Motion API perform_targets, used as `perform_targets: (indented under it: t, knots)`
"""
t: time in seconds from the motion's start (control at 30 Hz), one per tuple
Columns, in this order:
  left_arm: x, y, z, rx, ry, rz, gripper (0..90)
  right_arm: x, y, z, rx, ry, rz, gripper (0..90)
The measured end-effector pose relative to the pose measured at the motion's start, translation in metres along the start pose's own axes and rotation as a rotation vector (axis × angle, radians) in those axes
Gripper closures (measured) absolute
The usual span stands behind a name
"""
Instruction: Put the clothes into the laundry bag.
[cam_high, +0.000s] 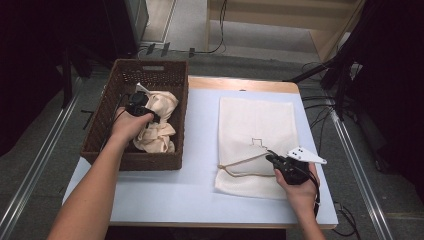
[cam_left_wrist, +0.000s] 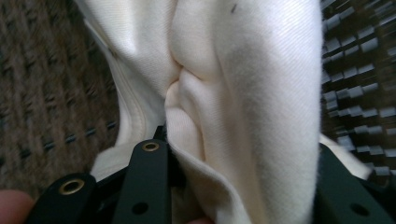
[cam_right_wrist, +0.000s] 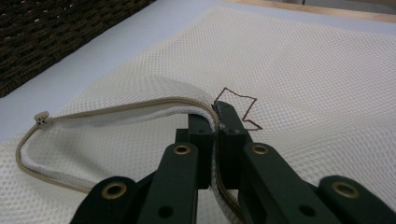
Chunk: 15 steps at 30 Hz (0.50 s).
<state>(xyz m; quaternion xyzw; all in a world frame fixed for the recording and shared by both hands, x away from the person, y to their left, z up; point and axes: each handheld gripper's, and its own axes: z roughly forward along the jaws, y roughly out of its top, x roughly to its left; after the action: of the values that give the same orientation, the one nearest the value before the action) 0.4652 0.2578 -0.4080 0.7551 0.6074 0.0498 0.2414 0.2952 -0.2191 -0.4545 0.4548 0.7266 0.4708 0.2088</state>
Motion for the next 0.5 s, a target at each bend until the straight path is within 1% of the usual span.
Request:
perform_targets:
  t: [0.03, 0.1, 0.13, 0.17, 0.2, 0.27, 0.3, 0.33, 0.37, 0.4, 0.43, 0.47, 0.5]
  knots:
    - [-0.001, 0.001, -0.007, -0.049, -0.041, 0.014, 63.6, 0.0, 0.0, 0.0, -0.001, 0.0, -0.002, 88.2]
    - [-0.003, 0.002, -0.014, -0.094, -0.098, 0.016, 63.8, 0.0, 0.0, 0.0, -0.003, -0.001, -0.001, 88.2]
    - [-0.003, 0.002, -0.014, -0.094, -0.098, 0.016, 63.8, 0.0, 0.0, 0.0, -0.003, -0.001, -0.001, 88.2]
    - [-0.004, 0.002, -0.017, -0.121, -0.118, 0.017, 63.8, 0.0, 0.0, -0.001, -0.005, -0.002, -0.001, 88.2]
    - [-0.005, 0.002, -0.023, -0.16, -0.145, 0.024, 63.8, -0.001, 0.0, -0.001, -0.005, -0.003, -0.001, 88.2]
    - [-0.006, 0.002, -0.03, -0.196, -0.181, 0.026, 63.8, -0.001, 0.0, -0.001, -0.003, -0.003, 0.003, 88.2]
    - [-0.007, 0.002, -0.034, -0.216, -0.198, 0.036, 63.8, -0.001, 0.0, -0.001, -0.002, -0.002, 0.004, 88.2]
    - [-0.008, 0.002, -0.038, -0.239, -0.205, 0.045, 63.8, -0.001, 0.0, -0.001, -0.002, -0.001, 0.002, 88.2]
    - [-0.008, 0.002, -0.038, -0.239, -0.205, 0.045, 63.7, -0.001, 0.0, -0.001, -0.002, -0.001, 0.002, 88.2]
    - [-0.009, 0.001, -0.041, -0.265, -0.204, 0.056, 63.7, -0.001, 0.0, -0.001, -0.002, -0.001, 0.001, 88.2]
    - [-0.011, 0.001, -0.045, -0.287, -0.213, 0.065, 63.6, -0.001, 0.0, -0.001, -0.002, -0.001, 0.001, 88.2]
    - [-0.013, 0.0, -0.052, -0.313, -0.244, 0.068, 63.6, -0.001, 0.0, -0.001, -0.003, -0.002, -0.001, 88.3]
    - [-0.014, 0.0, -0.056, -0.327, -0.247, 0.069, 63.6, -0.001, 0.0, -0.001, -0.004, -0.002, -0.001, 88.2]
